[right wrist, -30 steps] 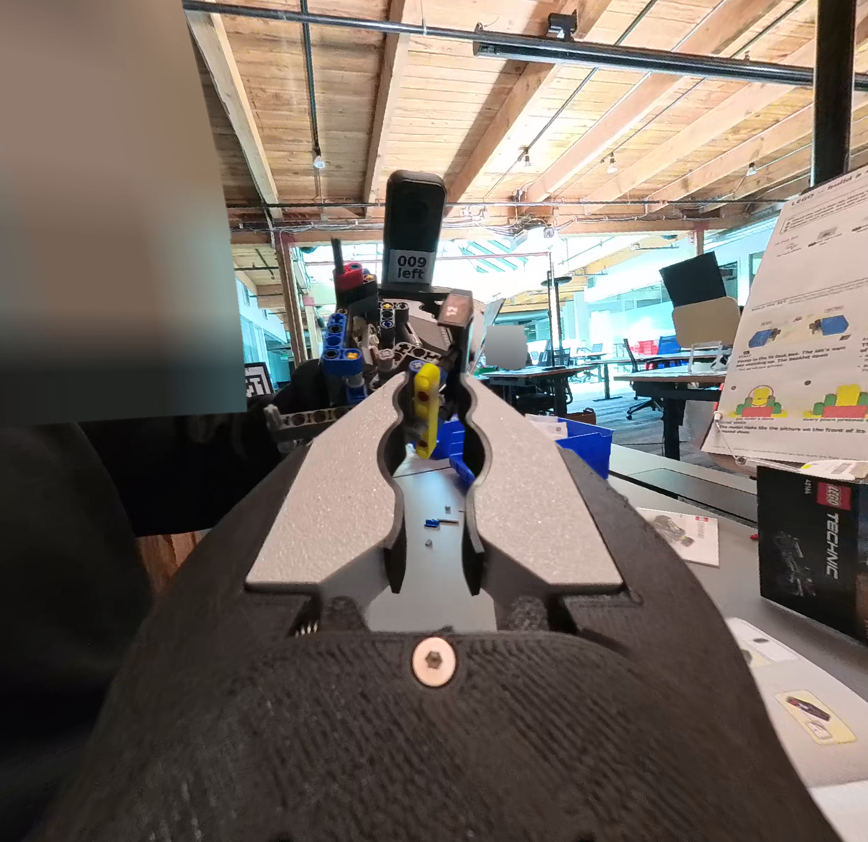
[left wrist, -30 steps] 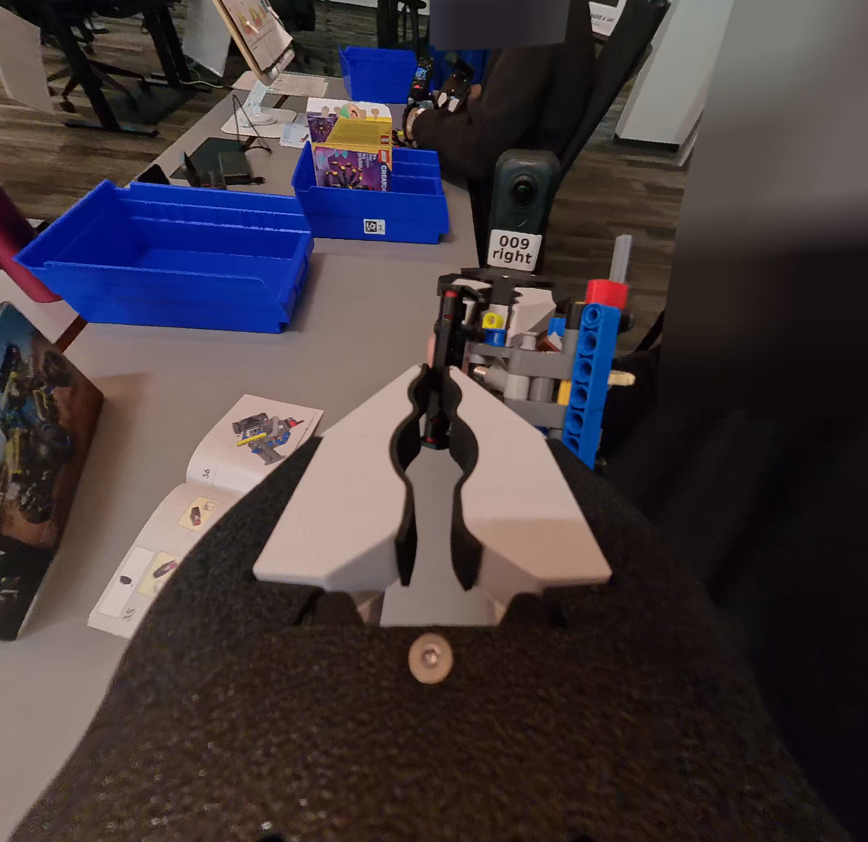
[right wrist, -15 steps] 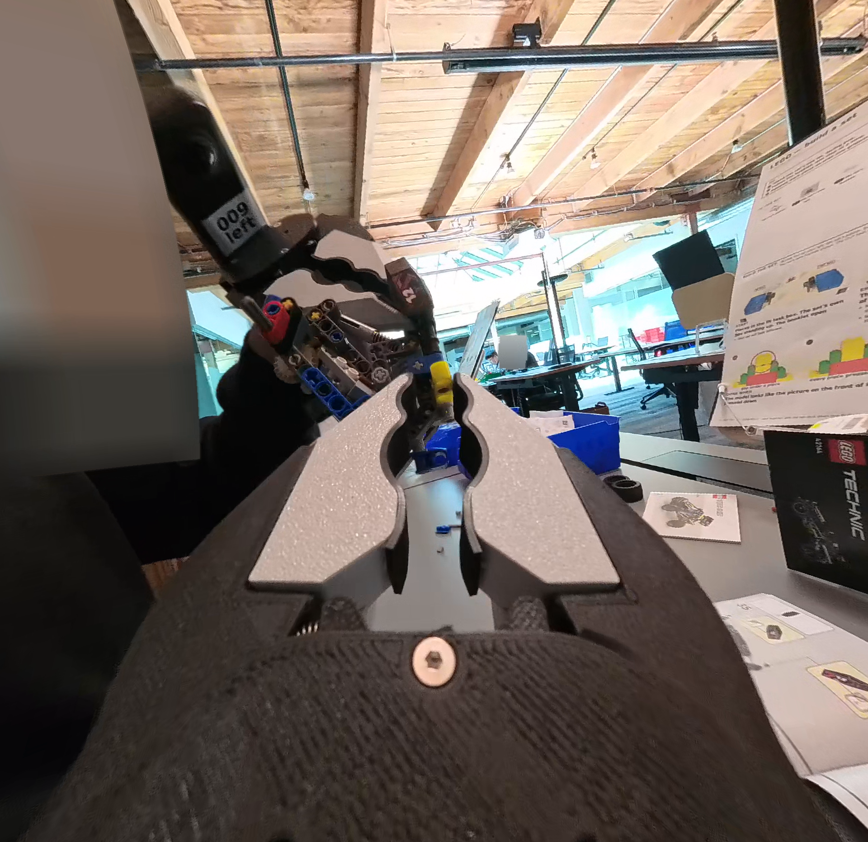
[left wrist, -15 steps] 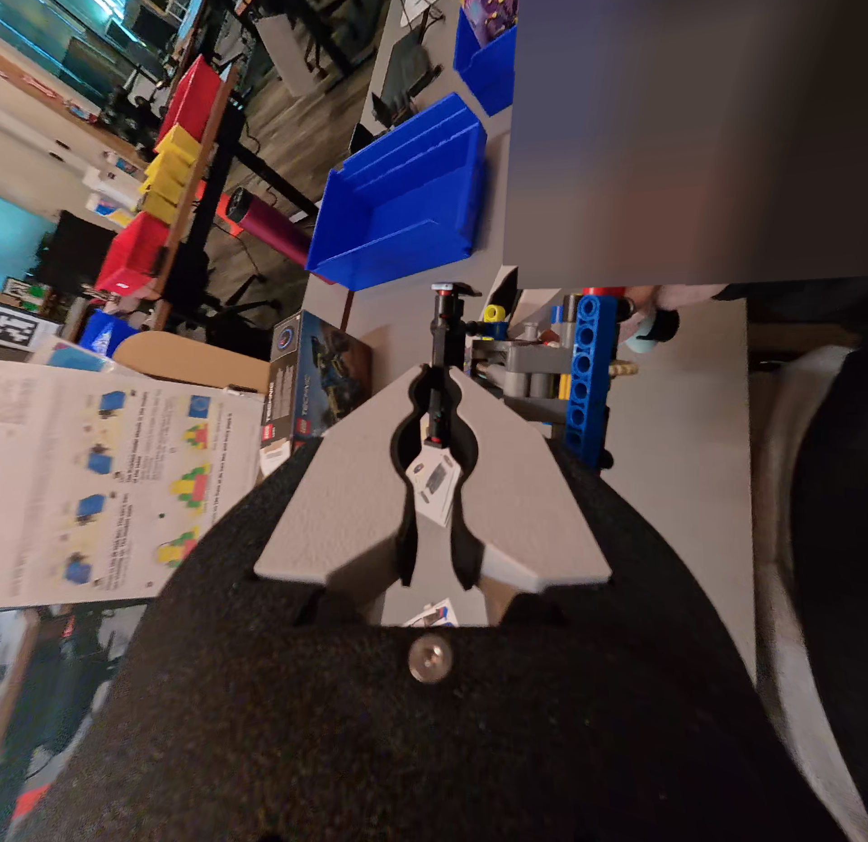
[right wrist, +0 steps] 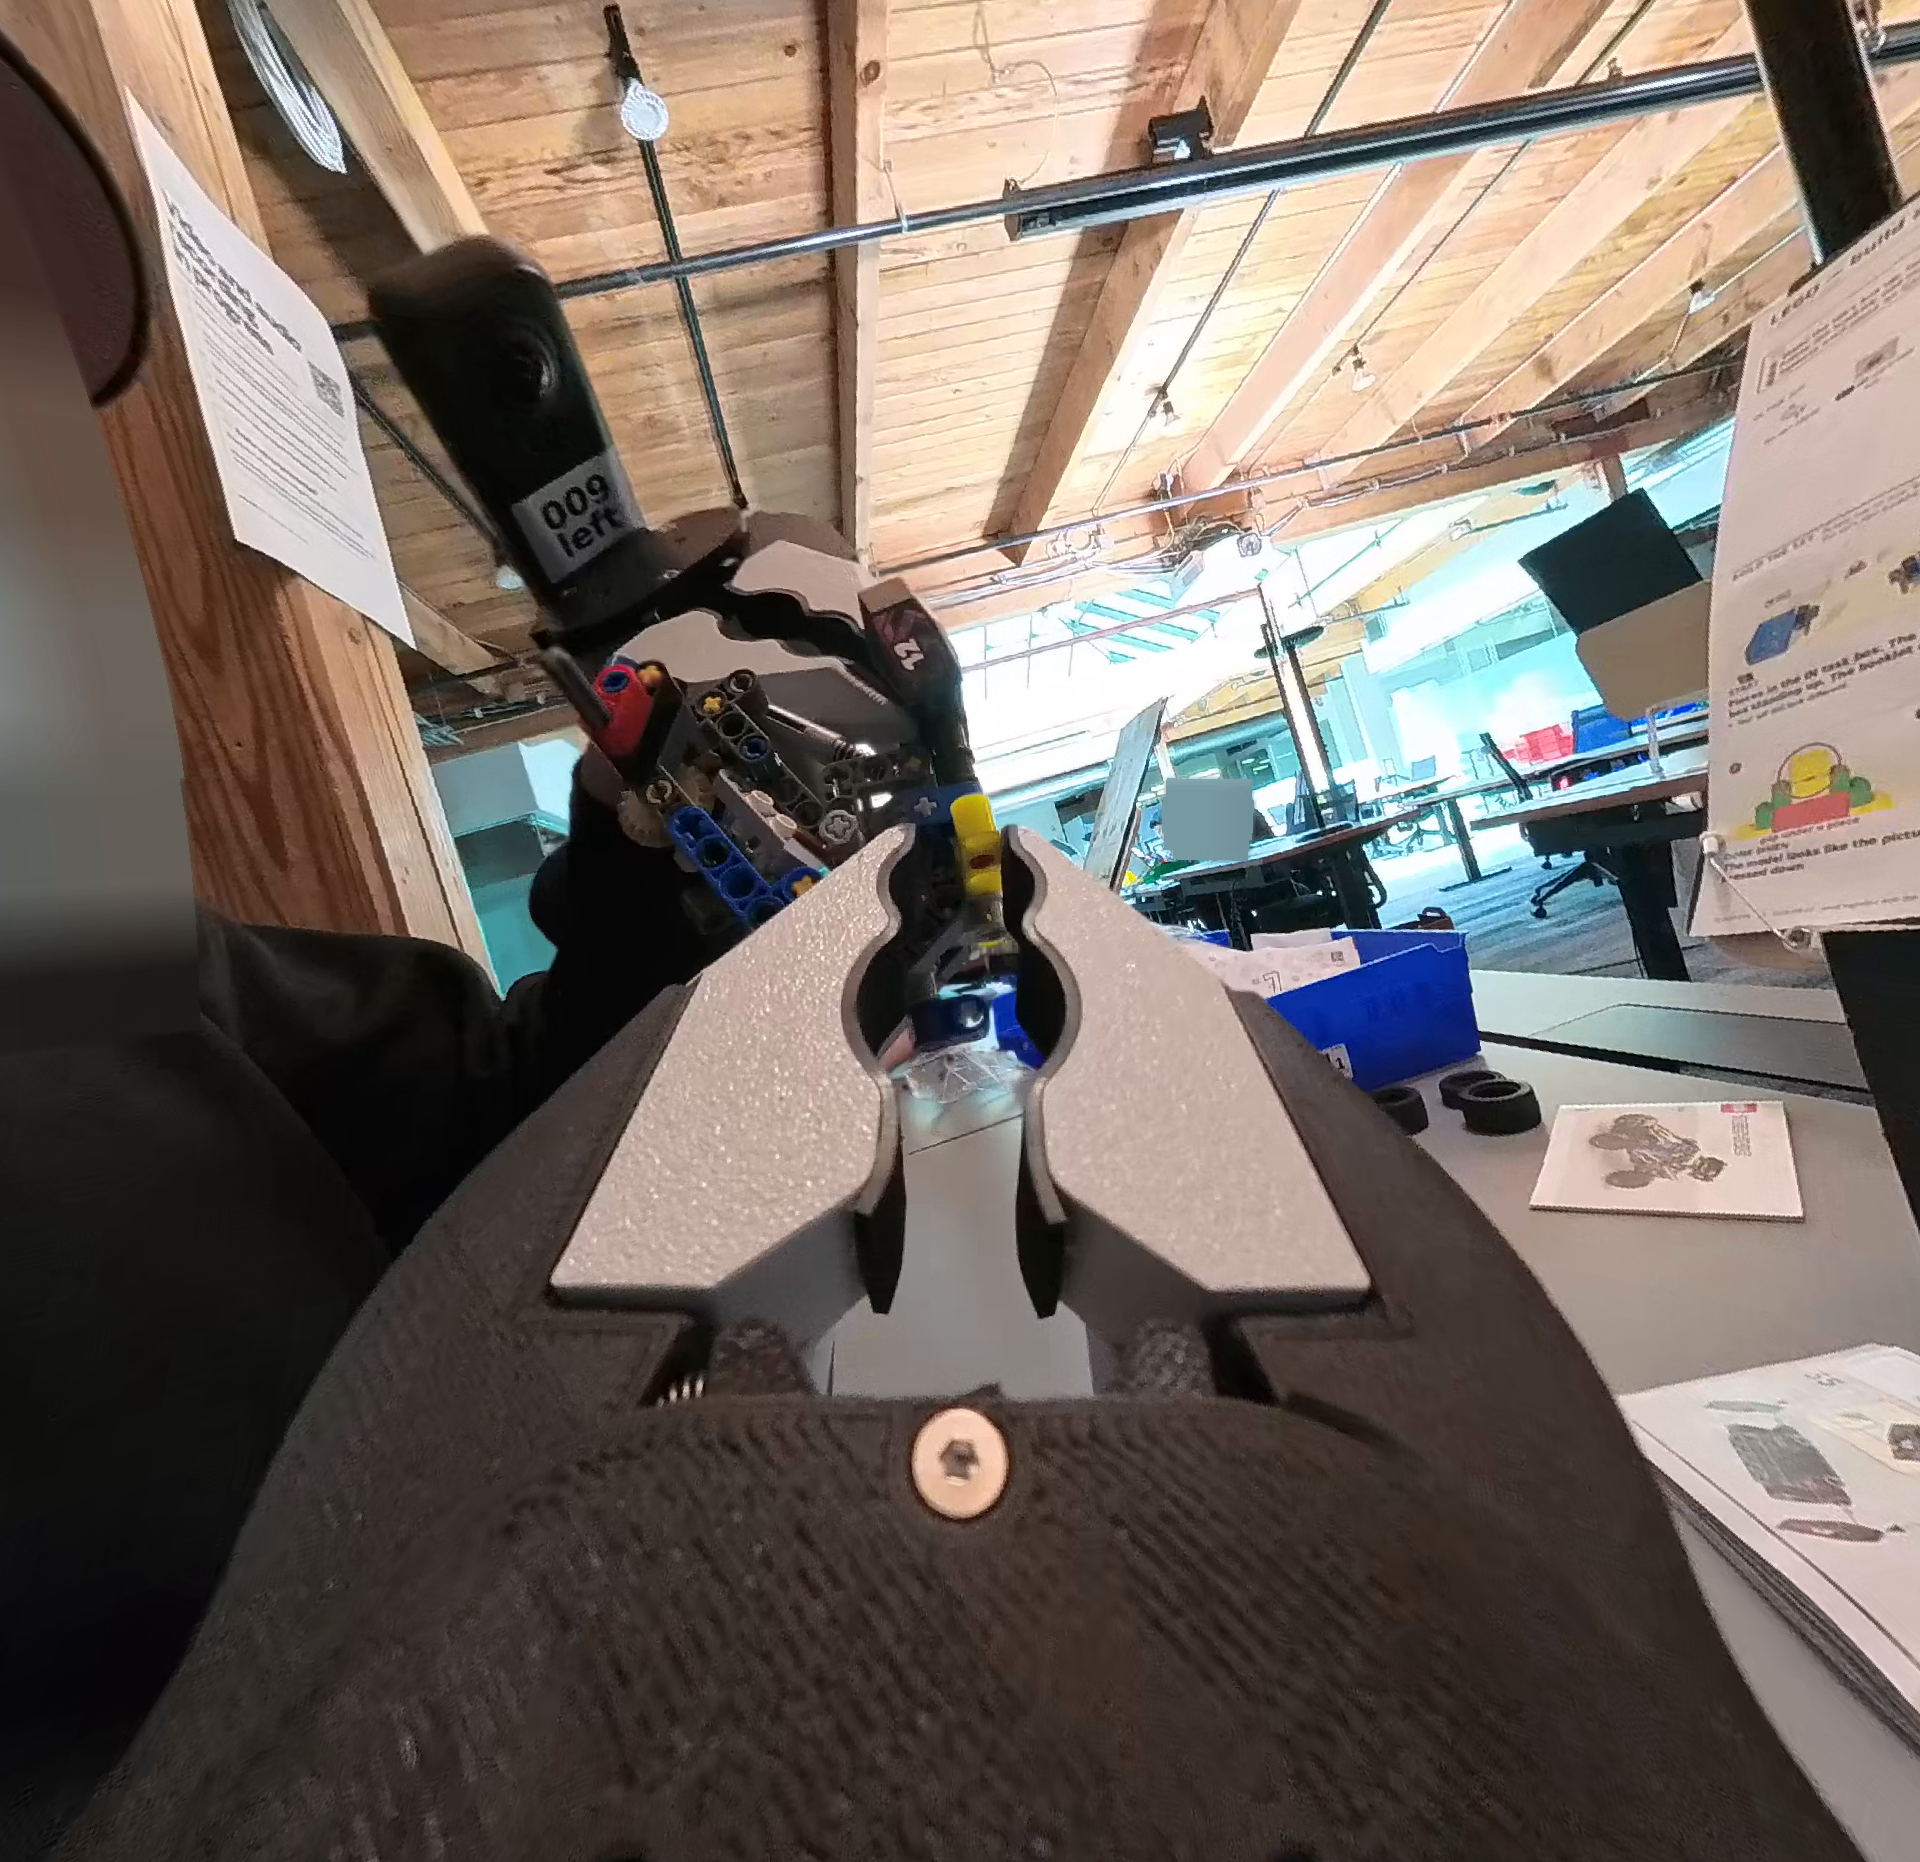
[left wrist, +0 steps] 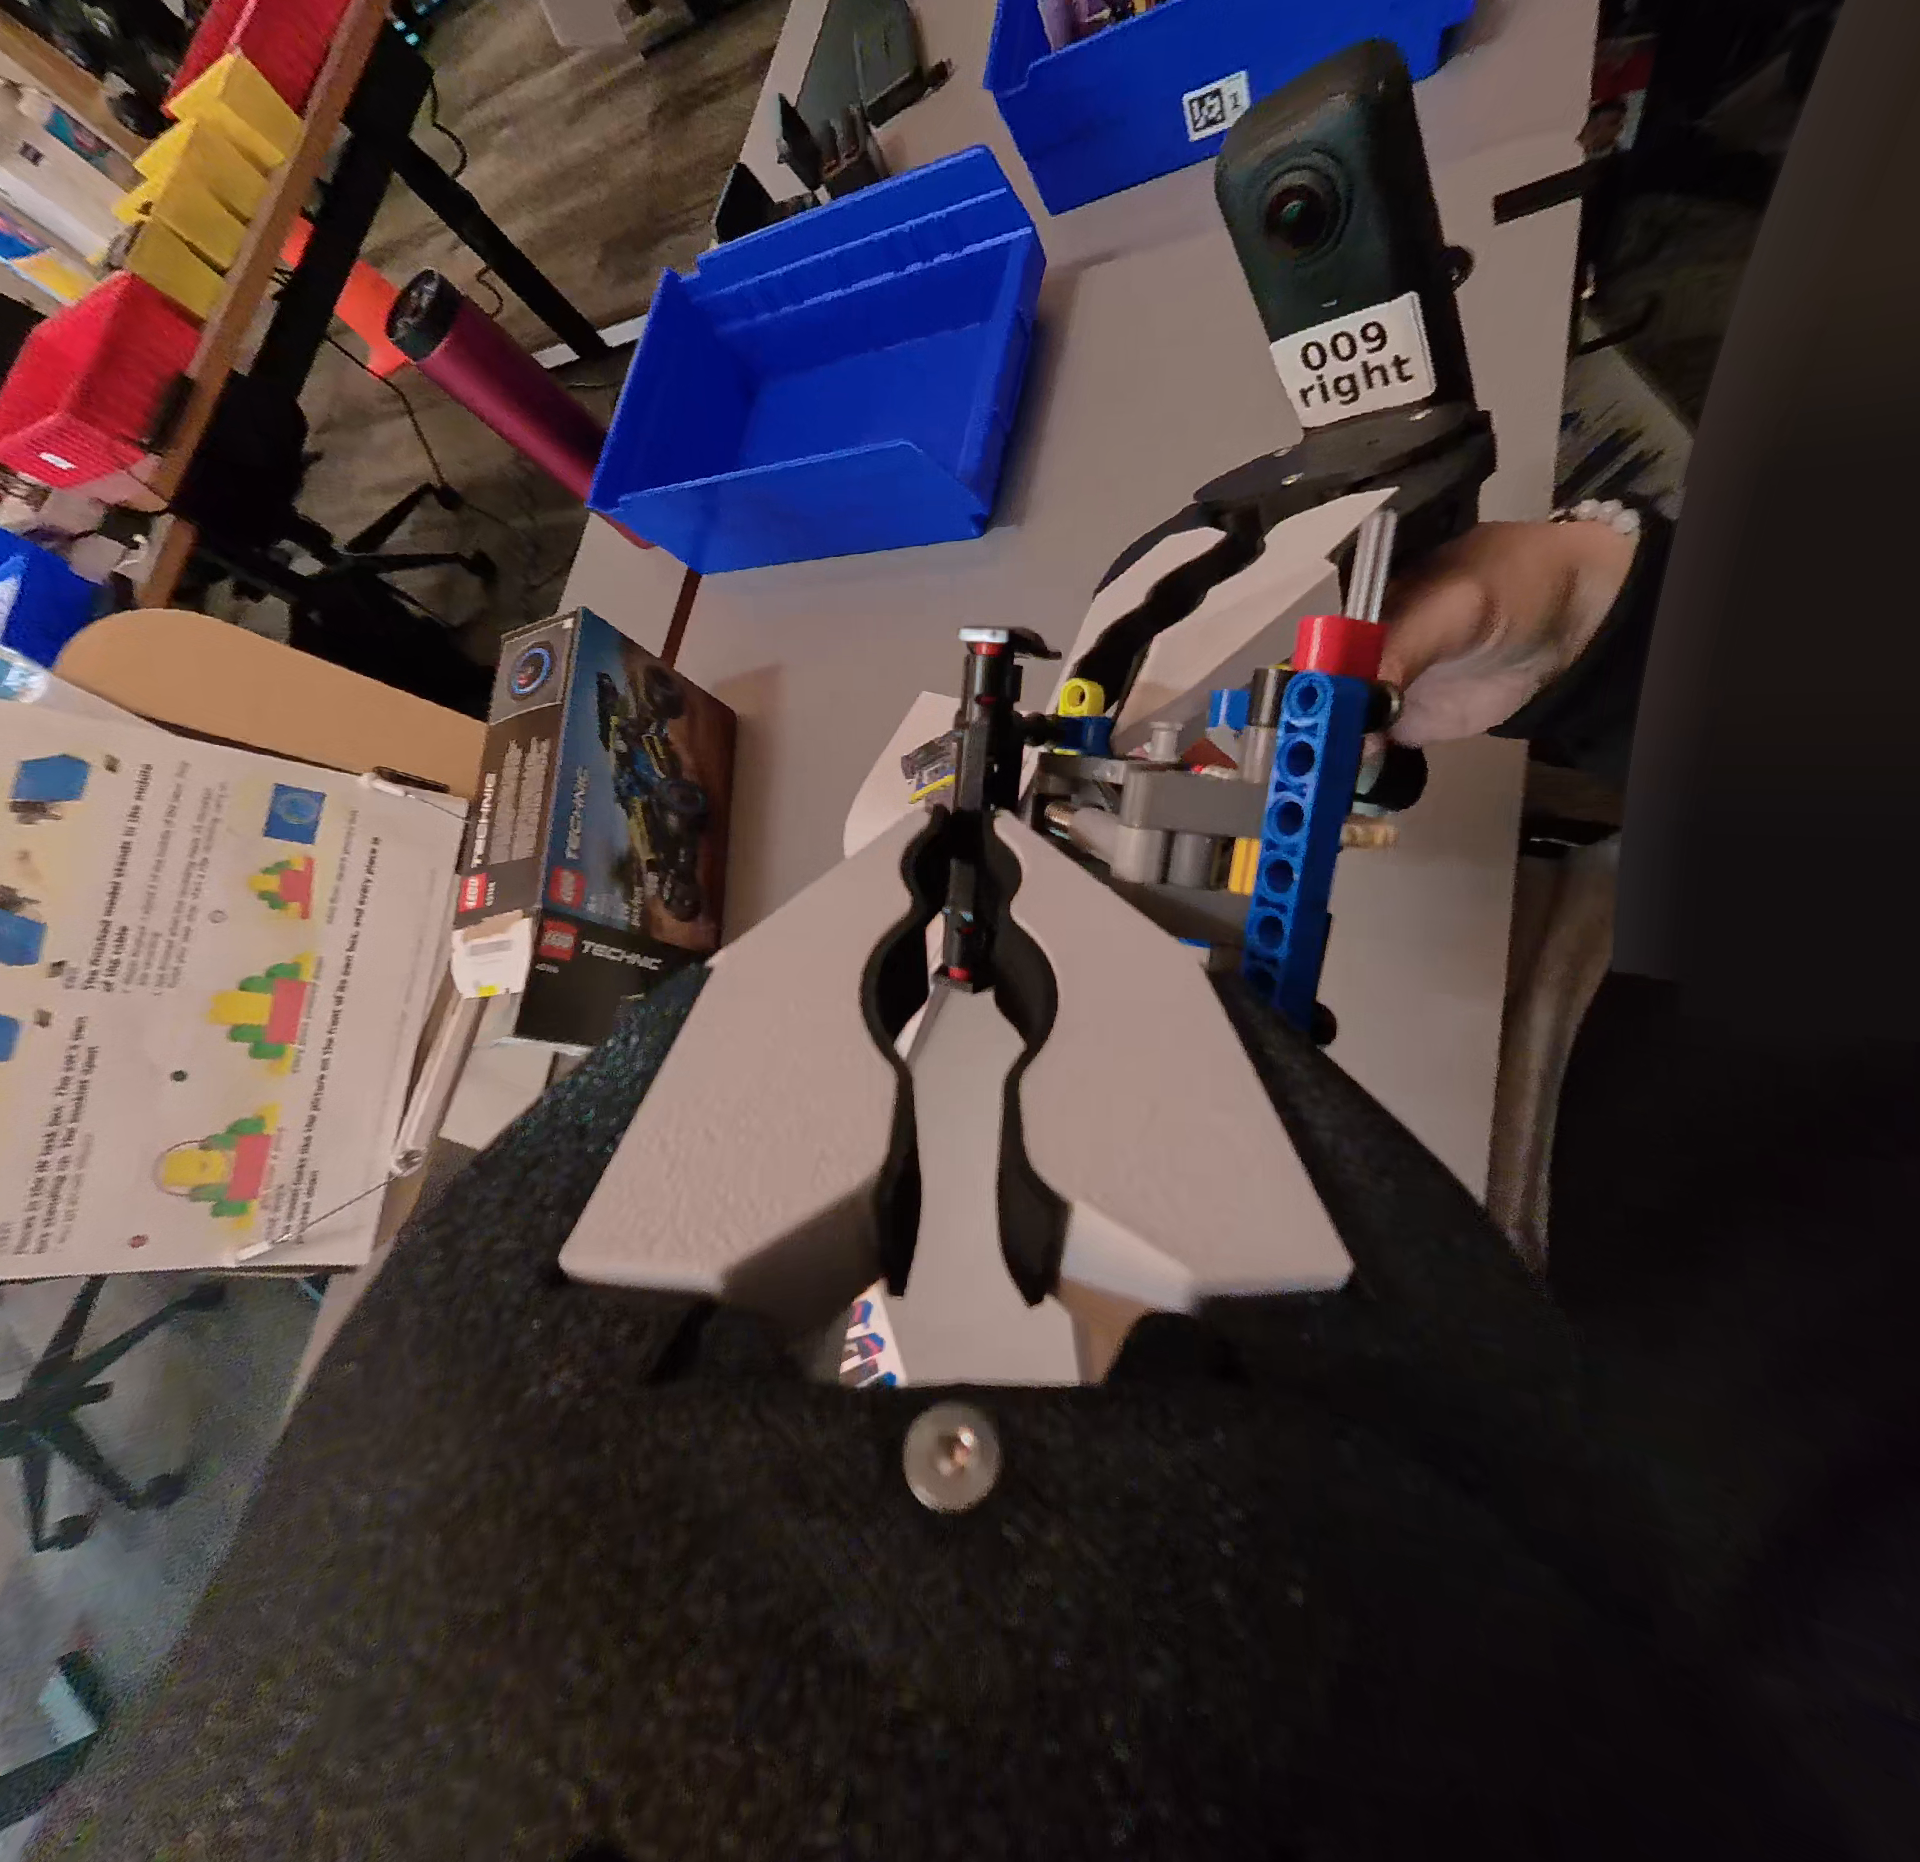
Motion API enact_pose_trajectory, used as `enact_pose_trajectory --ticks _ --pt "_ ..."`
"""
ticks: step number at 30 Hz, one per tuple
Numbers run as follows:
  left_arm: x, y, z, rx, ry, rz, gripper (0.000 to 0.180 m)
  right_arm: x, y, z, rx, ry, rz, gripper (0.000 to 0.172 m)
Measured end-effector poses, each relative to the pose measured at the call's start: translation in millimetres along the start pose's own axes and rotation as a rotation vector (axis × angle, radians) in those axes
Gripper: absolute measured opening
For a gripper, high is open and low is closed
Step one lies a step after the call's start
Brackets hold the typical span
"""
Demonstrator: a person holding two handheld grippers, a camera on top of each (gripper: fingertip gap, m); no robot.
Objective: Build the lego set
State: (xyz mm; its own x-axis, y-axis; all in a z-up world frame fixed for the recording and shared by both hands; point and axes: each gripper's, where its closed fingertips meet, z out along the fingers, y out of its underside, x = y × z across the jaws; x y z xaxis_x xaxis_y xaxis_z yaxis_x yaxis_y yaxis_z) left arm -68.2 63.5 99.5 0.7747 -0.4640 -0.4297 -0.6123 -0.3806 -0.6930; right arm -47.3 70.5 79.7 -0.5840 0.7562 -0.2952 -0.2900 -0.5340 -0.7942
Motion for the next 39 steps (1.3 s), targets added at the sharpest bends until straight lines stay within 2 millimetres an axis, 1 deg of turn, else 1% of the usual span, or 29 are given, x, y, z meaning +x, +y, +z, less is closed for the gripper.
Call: enact_pose_trajectory --ticks 7,11,14,20,24,26,30,31,33,36,39 --pt "2 0 -1 -0.004 0.055 -0.055 0.002 -5 -4 1 0.017 -0.019 0.012 0.01" --pt "3 2 1 0.011 0.091 -0.079 0.002 -9 -4 1 0.014 -0.047 -0.004 0.015" --pt "2 4 4 0.038 0.096 -0.105 0.002 -6 -3 0 0.003 -0.019 -0.045 0.014" --pt "2 4 9 0.158 0.133 -0.173 0.002 -1 0 2 -0.027 0.041 -0.141 0.012" --pt "6 8 9 0.211 0.205 -0.239 0.002 -6 -4 1 -0.036 0.048 -0.215 0.012" --pt "7 12 11 0.213 0.21 -0.226 0.002 -5 -1 1 -0.069 0.067 -0.244 0.012" --pt "13 11 8 0.248 0.248 -0.15 0.004 -10 -1 0 -0.089 0.025 -0.242 0.011" --pt "12 10 8 0.254 0.248 -0.145 0.007 -11 0 -1 -0.093 0.021 -0.248 0.011" --pt "14 5 5 0.287 0.269 -0.131 0.008 -9 1 -1 -0.108 0.03 -0.247 0.012" --pt "15 3 2 0.289 0.306 -0.144 0.018 -11 9 1 -0.138 -0.002 -0.207 0.012" --pt "18 4 5 0.251 0.34 -0.141 0.021 -14 15 3 -0.159 -0.039 -0.168 0.011"
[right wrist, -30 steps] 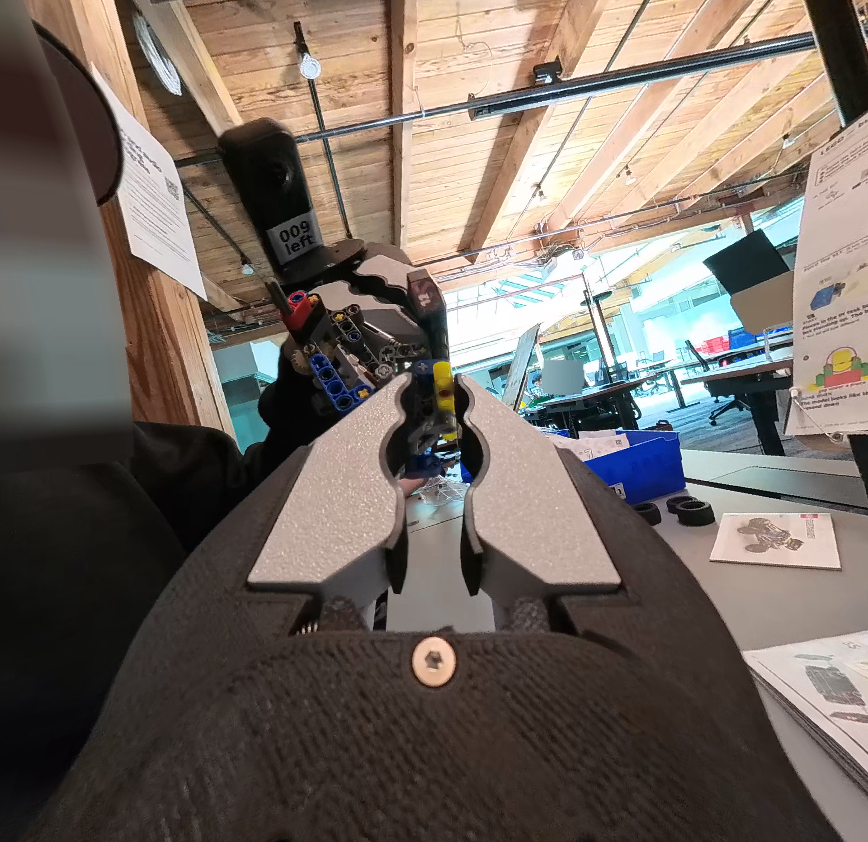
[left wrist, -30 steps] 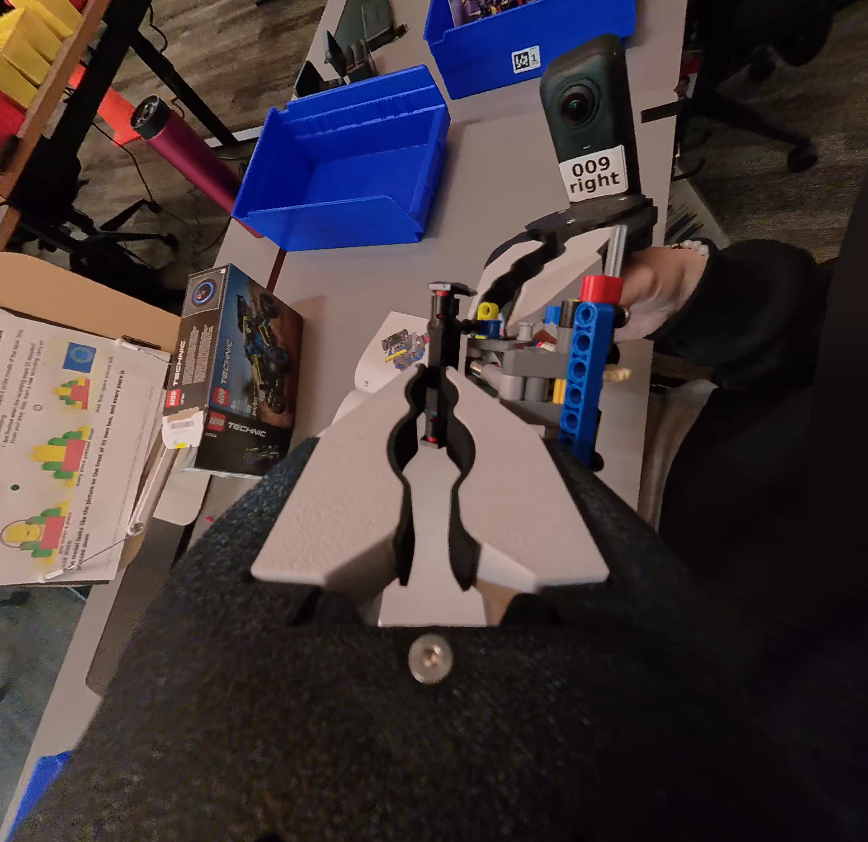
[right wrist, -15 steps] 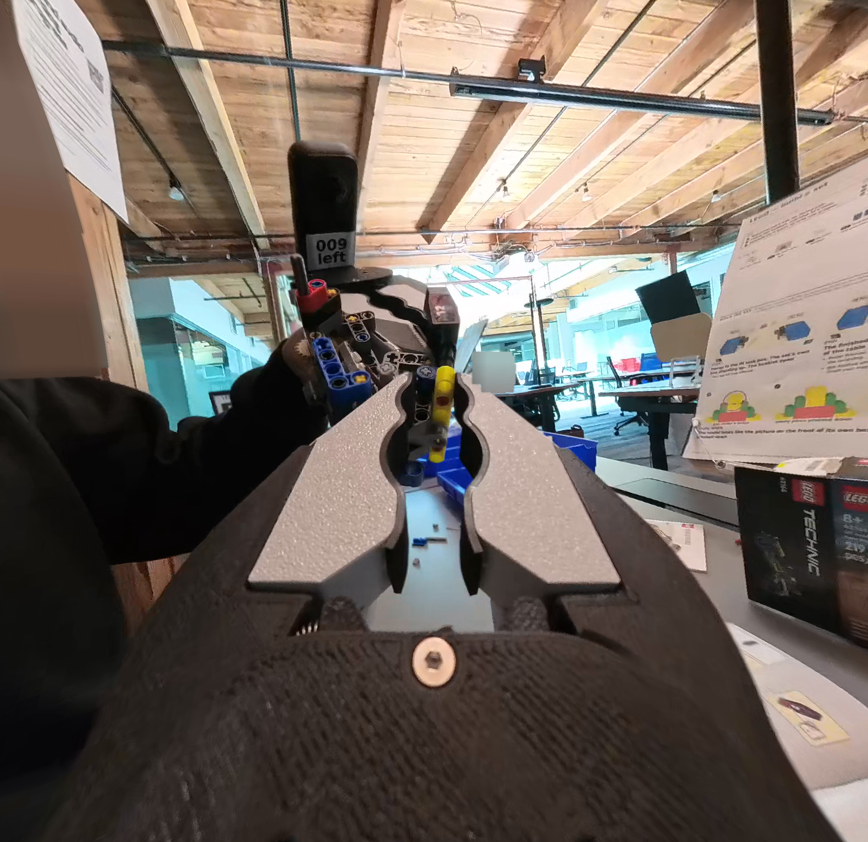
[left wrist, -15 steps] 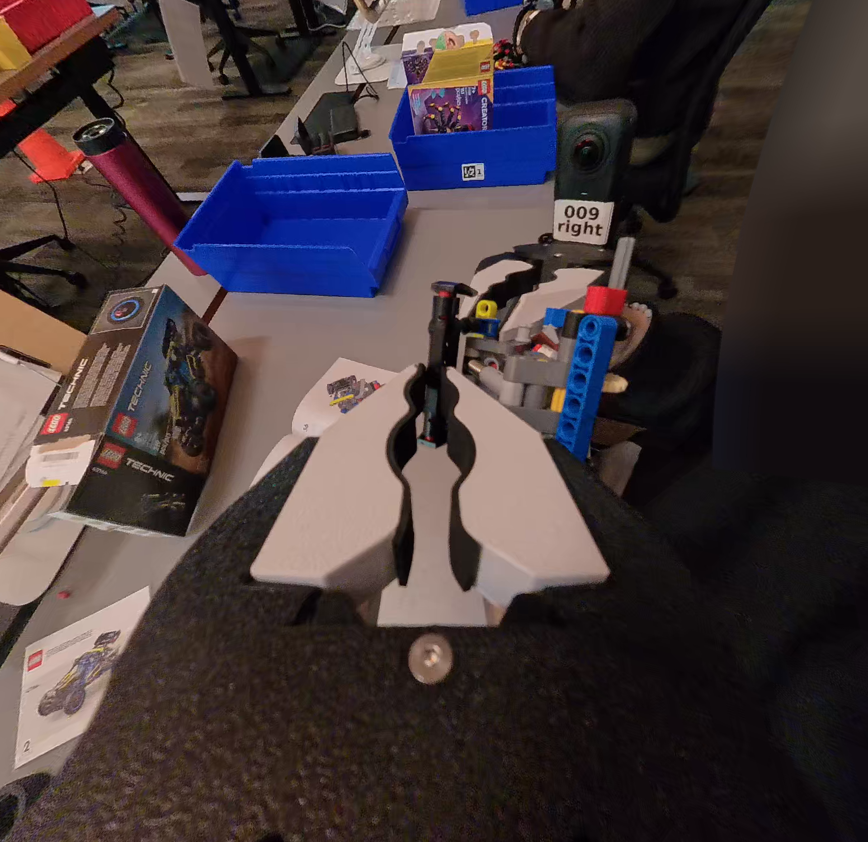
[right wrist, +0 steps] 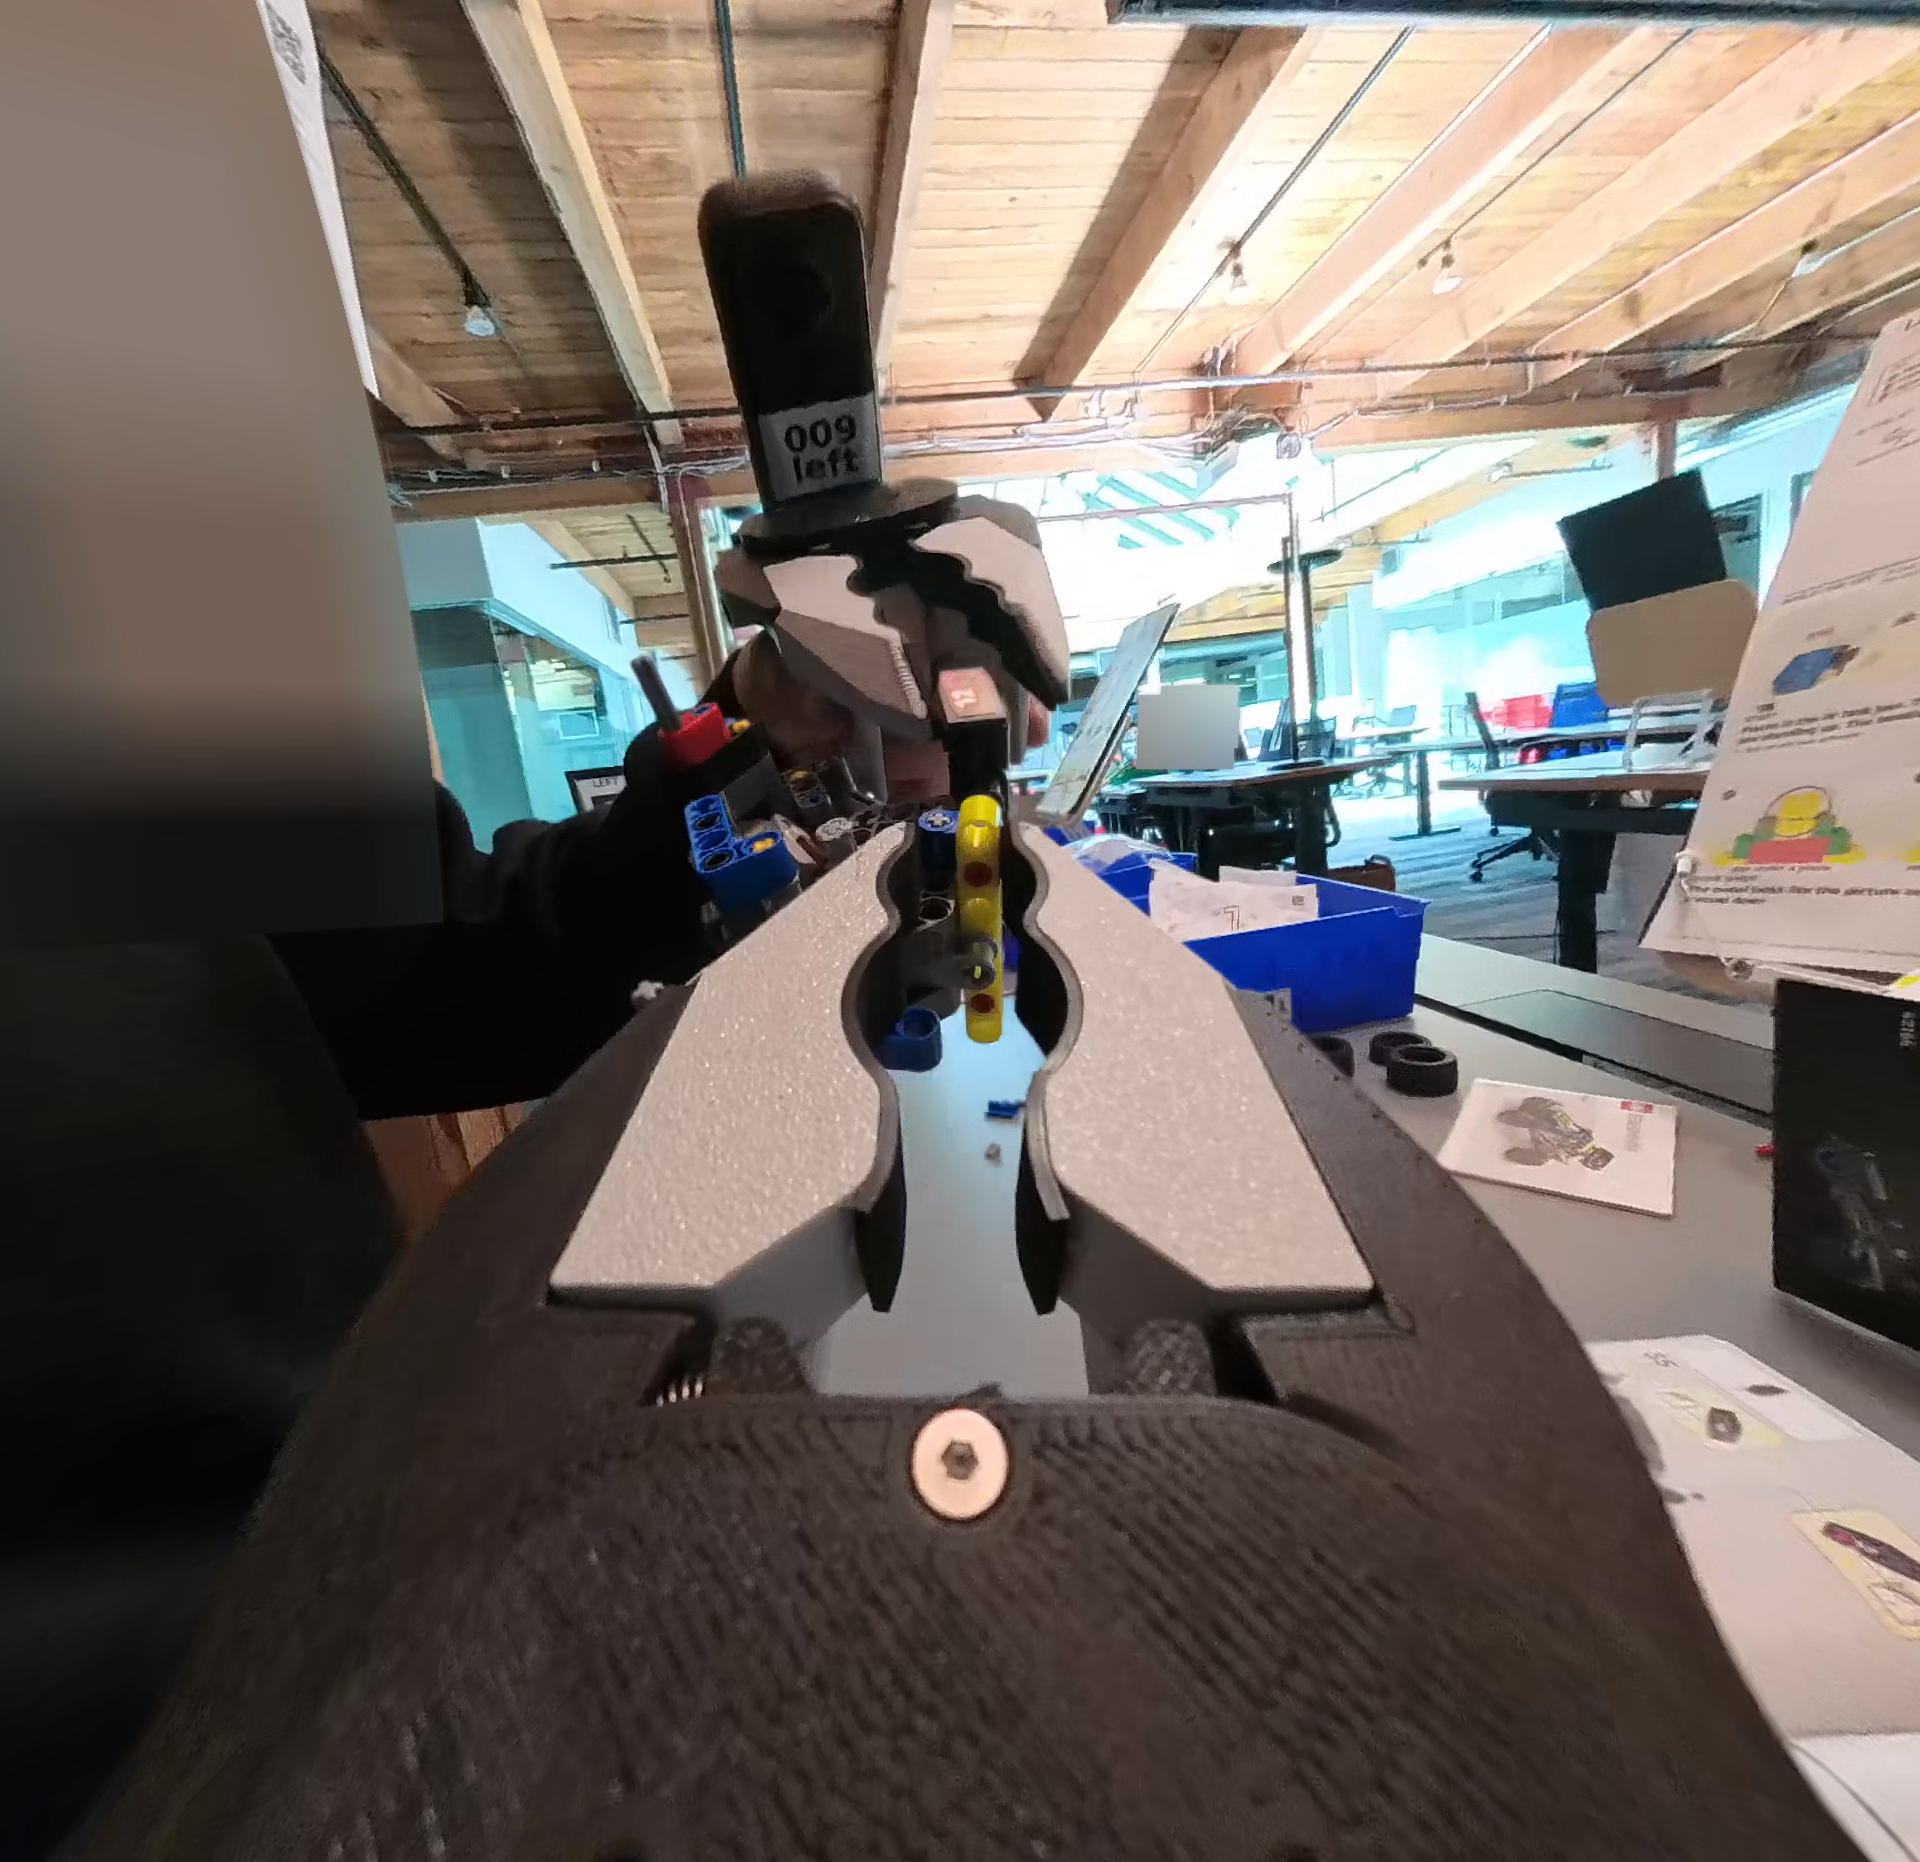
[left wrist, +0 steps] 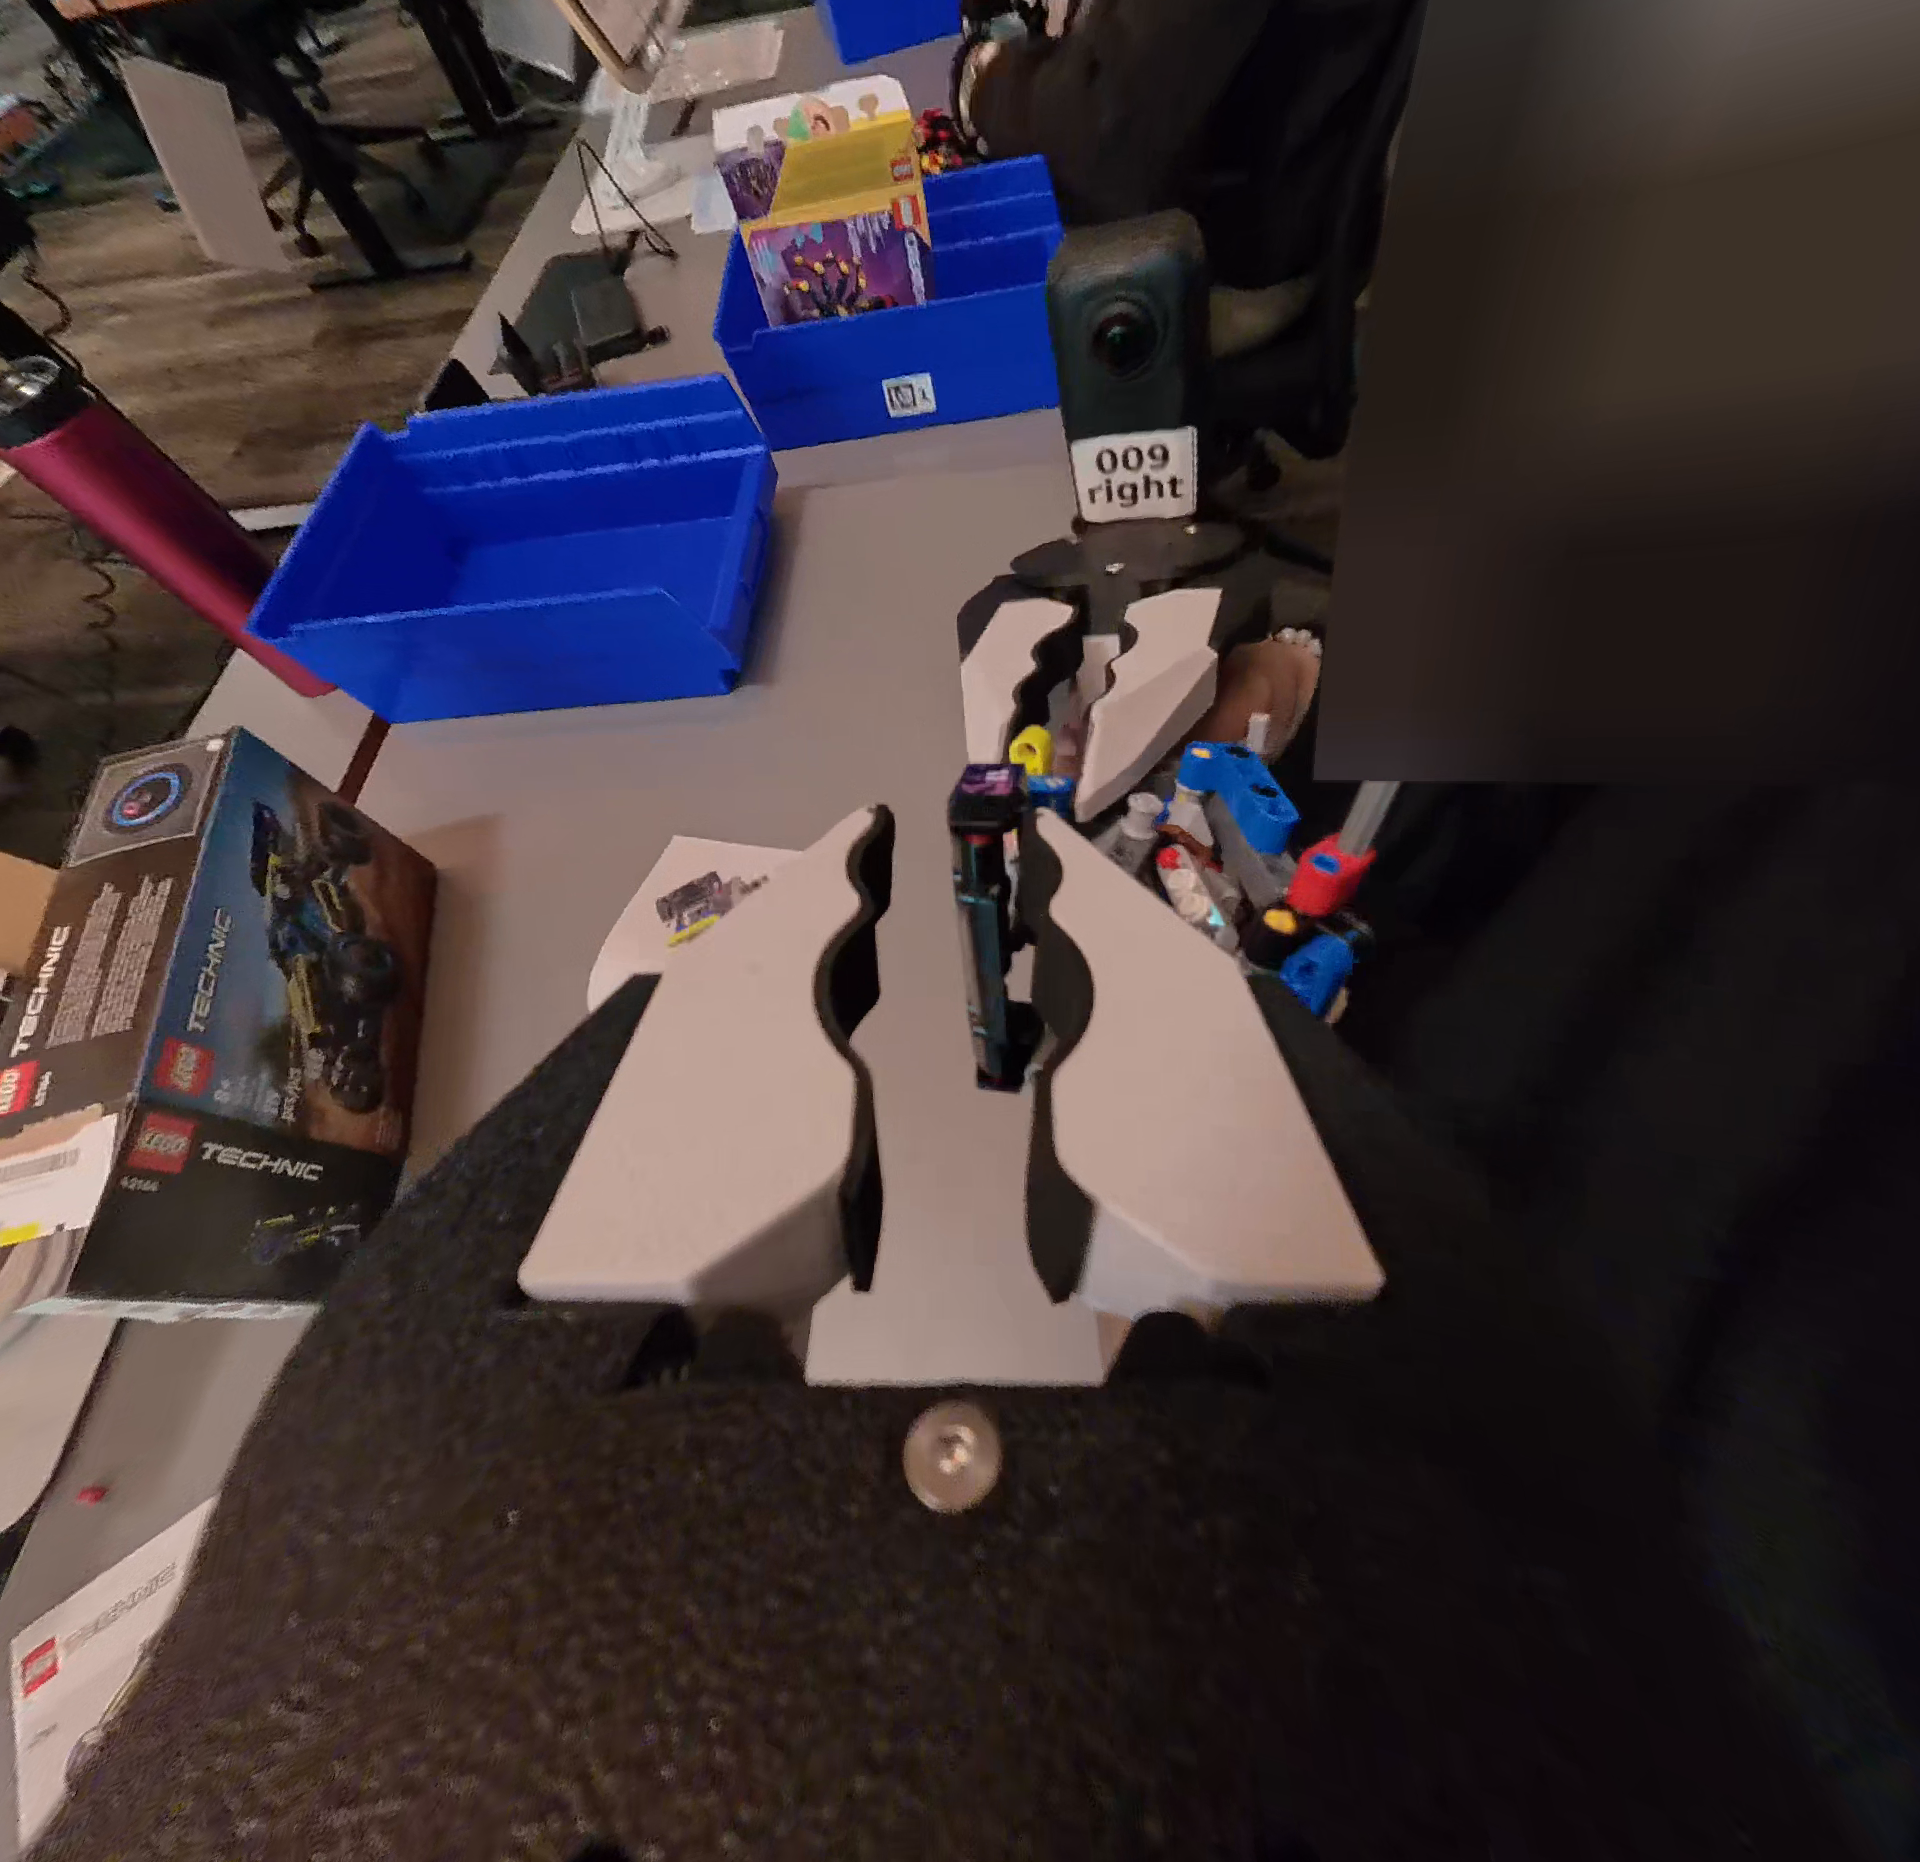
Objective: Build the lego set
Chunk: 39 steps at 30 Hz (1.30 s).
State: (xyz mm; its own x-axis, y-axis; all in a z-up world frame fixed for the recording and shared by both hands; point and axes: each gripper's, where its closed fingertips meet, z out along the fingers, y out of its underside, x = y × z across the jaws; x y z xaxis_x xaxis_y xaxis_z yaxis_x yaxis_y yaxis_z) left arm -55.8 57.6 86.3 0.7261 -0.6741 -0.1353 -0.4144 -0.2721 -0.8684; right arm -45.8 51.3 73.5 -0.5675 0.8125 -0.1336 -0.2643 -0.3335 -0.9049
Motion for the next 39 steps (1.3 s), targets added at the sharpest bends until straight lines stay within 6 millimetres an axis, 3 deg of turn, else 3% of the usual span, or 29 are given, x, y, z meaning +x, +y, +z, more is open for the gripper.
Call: enact_pose_trajectory --ticks 4,17,25,32,35,37,39 --pt "7 14 6 -0.103 0.052 0.006 0.009 -1 3 1 -0.022 -0.003 -0.013 0.012" --pt "2 23 8 -0.087 0.033 0.075 0.007 1 11 3 -0.048 0.007 -0.043 0.012" --pt "-7 24 9 -0.025 -0.099 0.263 0.008 7 13 4 -0.12 0.112 -0.202 0.011" --pt "-3 28 6 -0.114 -0.114 0.496 0.007 4 16 10 -0.118 0.126 -0.299 0.015" --pt "-5 34 13 -0.167 -0.165 0.564 0.006 2 15 11 -0.122 0.133 -0.334 0.0" --pt "-10 35 12 -0.176 -0.198 0.535 0.006 6 19 6 -0.195 0.142 -0.353 0.0" --pt "-14 36 10 -0.178 -0.206 0.496 0.007 4 7 2 -0.128 0.148 -0.35 0.0"
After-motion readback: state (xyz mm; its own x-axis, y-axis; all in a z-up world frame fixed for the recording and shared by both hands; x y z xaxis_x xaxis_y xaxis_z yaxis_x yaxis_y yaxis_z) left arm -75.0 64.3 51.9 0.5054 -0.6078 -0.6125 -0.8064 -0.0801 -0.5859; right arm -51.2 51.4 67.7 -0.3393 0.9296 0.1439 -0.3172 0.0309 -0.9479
